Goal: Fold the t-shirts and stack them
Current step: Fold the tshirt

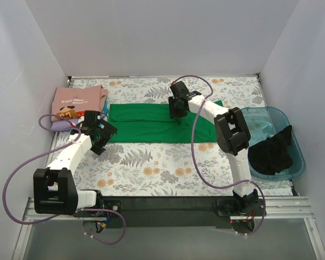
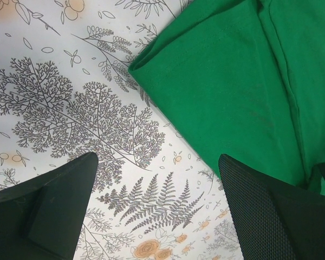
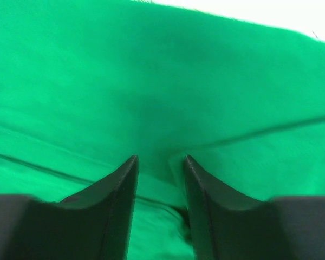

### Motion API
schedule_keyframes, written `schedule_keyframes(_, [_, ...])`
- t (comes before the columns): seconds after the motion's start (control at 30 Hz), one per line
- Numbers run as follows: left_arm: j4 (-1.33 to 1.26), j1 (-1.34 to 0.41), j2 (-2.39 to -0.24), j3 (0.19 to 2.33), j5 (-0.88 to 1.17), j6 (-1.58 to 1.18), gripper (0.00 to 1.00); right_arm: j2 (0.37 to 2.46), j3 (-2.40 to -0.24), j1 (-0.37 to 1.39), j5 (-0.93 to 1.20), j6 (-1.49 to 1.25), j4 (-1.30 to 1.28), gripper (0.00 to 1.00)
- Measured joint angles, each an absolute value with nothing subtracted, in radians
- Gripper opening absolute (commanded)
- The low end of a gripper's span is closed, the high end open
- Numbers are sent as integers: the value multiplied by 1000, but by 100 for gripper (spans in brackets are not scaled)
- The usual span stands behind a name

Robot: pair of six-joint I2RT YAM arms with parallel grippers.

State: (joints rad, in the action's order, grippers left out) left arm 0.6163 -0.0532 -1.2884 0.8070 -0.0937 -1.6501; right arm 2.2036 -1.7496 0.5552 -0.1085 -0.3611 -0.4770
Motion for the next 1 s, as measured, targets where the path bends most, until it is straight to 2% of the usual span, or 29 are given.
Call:
schedule_keyframes(0.07, [616, -53, -1288, 807, -92, -1647, 94, 2226, -1784, 556, -84, -365, -476, 59])
schedule_keyframes(0.1, [617, -53, -1288, 807, -90, -1646, 94, 2232, -1798, 556, -61, -368, -476, 66])
schedule_keyframes(0.17, [616, -53, -1288, 807, -87, -1645, 94, 2230, -1811, 556, -19, -370, -476, 83])
schedule_keyframes(0.2, [617, -53, -1288, 807, -84, -1644, 94, 2226, -1813, 556, 0, -370, -472, 98])
schedule_keyframes(0.33, [617, -53, -1288, 815, -55, -1633, 95, 2153, -1764, 556, 30, -367, -466, 98])
schedule_keyframes(0.53, [574, -62, -1328, 899, 50, -1603, 95, 1822, -1456, 554, 22, -363, -451, 98])
schedule_keyframes(0.7, [497, -114, -1494, 1017, 83, -1576, 96, 1606, -1195, 525, -18, -384, -418, 98])
schedule_keyframes(0.87, [435, -133, -1724, 1108, 95, -1551, 96, 1563, -989, 427, -20, -398, -393, 98])
schedule_keyframes(1.0, [395, -127, -1800, 1120, 99, -1544, 96, 1613, -955, 355, -3, -382, -378, 98])
